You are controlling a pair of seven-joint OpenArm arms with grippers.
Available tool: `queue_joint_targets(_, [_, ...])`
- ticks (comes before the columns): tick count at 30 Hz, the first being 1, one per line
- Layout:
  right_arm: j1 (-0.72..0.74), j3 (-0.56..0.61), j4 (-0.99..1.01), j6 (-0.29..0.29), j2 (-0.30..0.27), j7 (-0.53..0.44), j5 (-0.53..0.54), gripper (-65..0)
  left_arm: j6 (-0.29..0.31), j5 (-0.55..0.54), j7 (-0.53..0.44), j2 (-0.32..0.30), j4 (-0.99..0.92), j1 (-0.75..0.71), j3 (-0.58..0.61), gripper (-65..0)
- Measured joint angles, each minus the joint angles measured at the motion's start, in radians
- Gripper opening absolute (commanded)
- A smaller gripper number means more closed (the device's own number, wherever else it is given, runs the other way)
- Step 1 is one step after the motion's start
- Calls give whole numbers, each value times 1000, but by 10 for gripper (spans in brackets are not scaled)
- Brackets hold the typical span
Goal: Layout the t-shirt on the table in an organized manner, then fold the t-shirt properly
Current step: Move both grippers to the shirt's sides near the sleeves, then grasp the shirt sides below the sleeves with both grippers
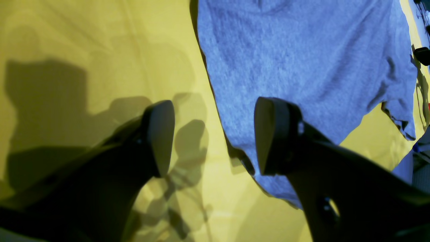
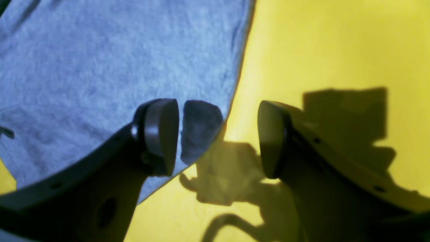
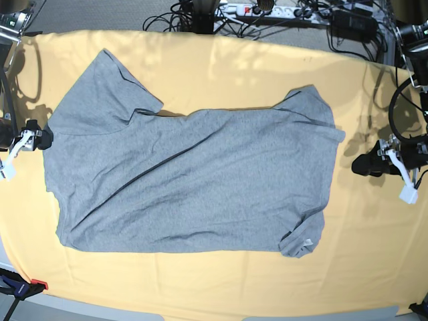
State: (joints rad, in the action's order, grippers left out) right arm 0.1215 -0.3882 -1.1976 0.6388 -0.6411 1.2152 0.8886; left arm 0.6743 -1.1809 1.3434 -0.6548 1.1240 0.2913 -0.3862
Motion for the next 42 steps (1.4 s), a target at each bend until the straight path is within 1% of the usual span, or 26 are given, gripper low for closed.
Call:
queue_joint_targets(1, [-4,0,0,-10,0,0,1,-271,0,0,0,0,0,0,0,-260])
queue_joint_targets(4, [-25,0,0,-11,6,-8,3,-271,0,0,0,0,0,0,0,-260])
queue_joint_targets(6, [-45,-1,-2,4,17,-21,54,-271,0,0,0,0,0,0,0,-260])
queue_joint_targets(8, [-56,-3,-3,24,35,-28,82,-271,0,0,0,0,0,0,0,-260])
queue_joint_targets(11, [-55,-3,-5,36,58,-27,121,-272,0,0,0,0,0,0,0,-260])
queue_joint_targets(12, [-55,-2,-5,50,62,-26,148,-272,0,0,0,0,0,0,0,-260])
queue_joint_targets(14, [-56,-2,-5,54,63,-11,197,-275,0,-1,0,0,0,0,0,-260])
queue_joint_targets(15, [-57,-2,-5,54,63,-3,212,-294,0,-1,0,0,0,0,0,-260])
queue_joint_targets(16, [-58,-2,-5,54,63,2,220,-343,0,-1,0,0,0,0,0,-260])
queue_joint_targets(19, [-58,-1,-4,54,63,16,211,-561,0,-37,0,0,0,0,0,-260])
queue_joint_targets(20, [-58,-1,-4,54,62,16,208,-610,0,-44,0,0,0,0,0,-260])
queue_joint_targets(21, [-58,-1,-4,54,60,16,211,-639,0,-47,0,0,0,2,0,-260])
queue_joint_targets(22, [-58,0,-4,54,56,16,211,-647,0,-48,0,0,0,3,0,-260])
queue_joint_targets(24, [-51,0,-4,54,45,22,210,-646,0,-69,0,0,0,2,0,-260])
queue_joint_targets(27, [-22,0,-4,54,26,32,212,-646,-1,-69,0,2,0,2,0,-260])
queue_joint_targets(28, [-8,0,-4,54,17,34,214,-640,-21,-69,0,5,0,2,0,-260])
queue_joint_targets(29, [1,0,-4,54,6,39,220,-617,-38,-69,0,10,0,3,0,-260])
queue_joint_targets(32, [24,0,-4,54,-24,55,227,-528,-39,-48,1,27,0,2,0,-260])
queue_joint_targets(34, [35,0,-4,54,-40,58,223,-488,-46,-23,1,34,0,2,1,-260])
queue_joint_targets(35, [42,0,-4,54,-46,59,219,-478,-68,-19,14,34,0,2,1,-260])
queue_joint_targets(37, [57,0,-4,54,-52,61,220,-478,-78,-22,69,34,0,3,1,-260])
queue_joint_targets(39, [63,0,-4,54,-58,57,222,-478,-80,-39,68,34,0,0,1,-260])
queue_joint_targets(42, [61,-2,-4,54,-57,58,220,-478,-85,-143,59,34,0,-13,1,-260])
